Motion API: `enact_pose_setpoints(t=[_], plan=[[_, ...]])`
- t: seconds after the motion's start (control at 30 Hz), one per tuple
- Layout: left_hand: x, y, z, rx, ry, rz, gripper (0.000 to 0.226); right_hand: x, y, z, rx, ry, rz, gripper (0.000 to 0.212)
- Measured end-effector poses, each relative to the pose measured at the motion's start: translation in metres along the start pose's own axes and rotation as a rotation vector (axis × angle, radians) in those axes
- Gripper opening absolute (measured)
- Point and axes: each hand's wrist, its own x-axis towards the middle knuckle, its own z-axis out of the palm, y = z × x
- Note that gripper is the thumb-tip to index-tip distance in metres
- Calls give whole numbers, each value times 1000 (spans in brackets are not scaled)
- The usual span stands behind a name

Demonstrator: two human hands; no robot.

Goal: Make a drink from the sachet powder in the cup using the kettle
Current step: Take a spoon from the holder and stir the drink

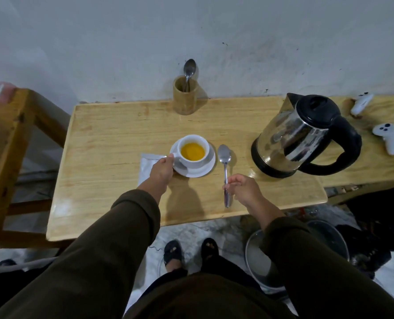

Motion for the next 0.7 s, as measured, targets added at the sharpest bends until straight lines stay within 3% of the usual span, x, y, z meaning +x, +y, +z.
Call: enact_pose_setpoints(t=[0.17,0.23,0.33,0.43,0.53,0.7], plan=[[-7,1,6,-97,44,7,36,27,0,-12,-72,114,44,20],[-8,1,9,-119,60,11,31,40,-1,-12,-134,118,48,11],[-9,-3,11,-141,77,25,34,55,-1,-10,-179,106,40,7],[-11,-5,12,-146,136,21,33,70,3,-6,-256,79,34,24],[-16,-2,15,-137,176,7,40,80,4,-2,-374,60,12,18],[-18,-3,16,-166,202,-9,40,82,2,-4,-419,56,21,29]])
